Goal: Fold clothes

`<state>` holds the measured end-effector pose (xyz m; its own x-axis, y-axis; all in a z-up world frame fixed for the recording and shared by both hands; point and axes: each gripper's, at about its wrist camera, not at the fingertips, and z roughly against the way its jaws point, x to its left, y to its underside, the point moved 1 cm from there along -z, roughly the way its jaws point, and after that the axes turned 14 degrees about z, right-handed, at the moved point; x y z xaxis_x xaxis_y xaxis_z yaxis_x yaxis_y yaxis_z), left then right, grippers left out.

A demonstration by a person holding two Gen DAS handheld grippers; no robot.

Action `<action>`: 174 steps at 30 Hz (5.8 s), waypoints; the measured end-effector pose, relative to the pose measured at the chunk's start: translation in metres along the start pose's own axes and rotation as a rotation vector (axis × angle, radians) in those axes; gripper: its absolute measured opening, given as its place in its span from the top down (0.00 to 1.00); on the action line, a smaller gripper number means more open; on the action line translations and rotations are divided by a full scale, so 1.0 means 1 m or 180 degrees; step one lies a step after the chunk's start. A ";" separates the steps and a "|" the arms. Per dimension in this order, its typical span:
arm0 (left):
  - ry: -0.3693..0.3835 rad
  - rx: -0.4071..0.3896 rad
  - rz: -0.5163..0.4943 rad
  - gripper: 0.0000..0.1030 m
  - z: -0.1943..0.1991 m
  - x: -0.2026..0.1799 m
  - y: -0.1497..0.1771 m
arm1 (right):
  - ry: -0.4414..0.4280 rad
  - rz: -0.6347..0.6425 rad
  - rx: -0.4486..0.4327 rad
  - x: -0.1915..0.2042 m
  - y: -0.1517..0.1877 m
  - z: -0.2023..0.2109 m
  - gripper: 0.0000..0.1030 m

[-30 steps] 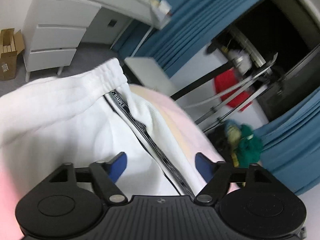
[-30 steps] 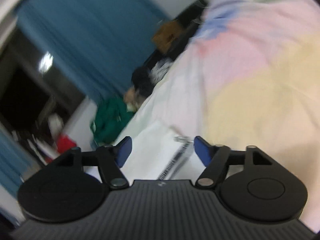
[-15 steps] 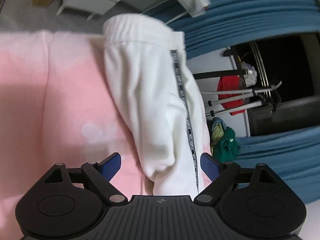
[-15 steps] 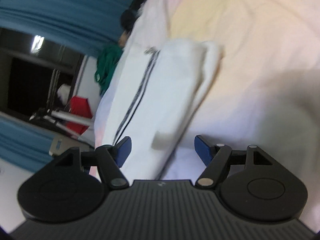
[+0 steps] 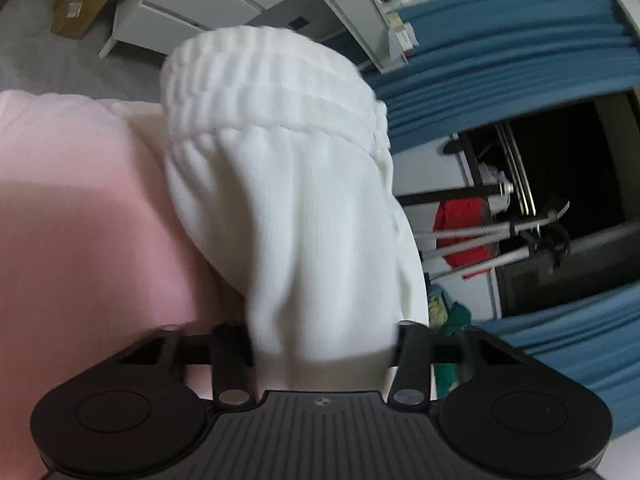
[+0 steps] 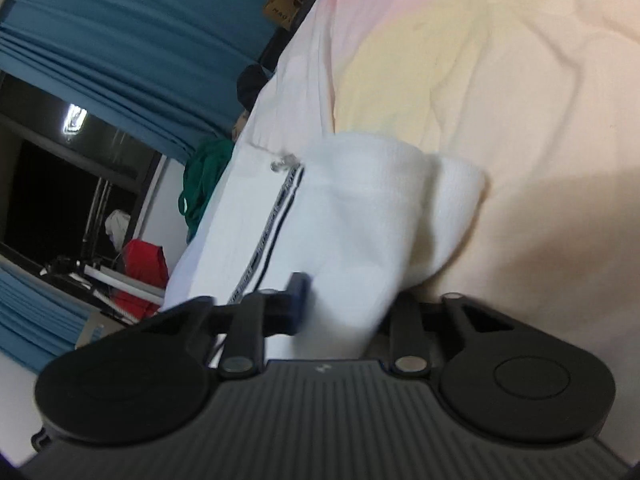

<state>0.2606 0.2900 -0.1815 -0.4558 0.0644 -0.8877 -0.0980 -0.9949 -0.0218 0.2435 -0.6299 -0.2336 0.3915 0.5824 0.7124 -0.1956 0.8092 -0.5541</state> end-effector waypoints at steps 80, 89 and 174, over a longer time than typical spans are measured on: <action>-0.0493 0.0502 -0.3143 0.20 0.165 -0.040 0.277 | -0.0246 -0.0269 -0.0071 -0.033 0.008 0.129 0.87; -0.1085 0.0242 -0.4160 0.19 0.119 -0.004 0.303 | -0.0161 0.0252 -0.0253 -0.001 0.006 0.134 0.87; -0.0752 -0.0070 -0.4496 0.11 0.174 0.014 0.288 | -0.0391 0.3518 0.1020 0.203 0.237 0.184 0.20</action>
<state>0.0717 0.0176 -0.1201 -0.1236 0.9921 -0.0206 -0.5726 -0.0882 -0.8151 0.1110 -0.3057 -0.1415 -0.2219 0.9740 -0.0461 -0.6026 -0.1741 -0.7788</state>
